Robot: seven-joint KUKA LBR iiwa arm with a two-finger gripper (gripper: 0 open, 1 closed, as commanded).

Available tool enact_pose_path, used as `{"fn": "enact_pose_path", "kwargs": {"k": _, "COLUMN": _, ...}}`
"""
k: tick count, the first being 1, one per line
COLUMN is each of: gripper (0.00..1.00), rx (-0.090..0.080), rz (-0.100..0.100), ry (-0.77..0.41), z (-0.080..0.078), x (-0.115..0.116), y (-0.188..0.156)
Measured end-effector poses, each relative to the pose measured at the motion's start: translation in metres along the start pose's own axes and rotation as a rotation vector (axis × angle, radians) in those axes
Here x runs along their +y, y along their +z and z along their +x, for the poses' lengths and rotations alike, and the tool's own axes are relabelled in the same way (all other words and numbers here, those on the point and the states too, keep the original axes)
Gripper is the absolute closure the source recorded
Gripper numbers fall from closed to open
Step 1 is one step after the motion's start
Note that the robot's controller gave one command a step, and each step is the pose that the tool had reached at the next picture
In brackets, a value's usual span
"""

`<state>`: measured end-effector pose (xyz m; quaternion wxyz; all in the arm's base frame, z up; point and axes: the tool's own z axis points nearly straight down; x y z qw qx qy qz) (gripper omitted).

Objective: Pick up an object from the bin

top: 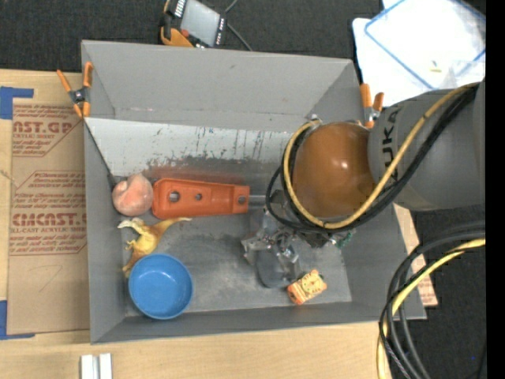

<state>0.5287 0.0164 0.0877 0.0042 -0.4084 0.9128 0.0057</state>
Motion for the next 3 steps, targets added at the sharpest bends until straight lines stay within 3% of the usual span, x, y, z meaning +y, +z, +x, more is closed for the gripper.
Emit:
{"fn": "enact_pose_path", "kwargs": {"k": 2, "gripper": 1.00, "rx": 0.000, "rz": 0.000, "ry": 0.000, "z": 0.0000, "x": 0.0000, "y": 0.0000}}
{"fn": "enact_pose_path", "kwargs": {"k": 3, "gripper": 0.00, "rx": 0.000, "rz": 0.000, "ry": 0.000, "z": 0.0000, "x": 0.0000, "y": 0.0000}}
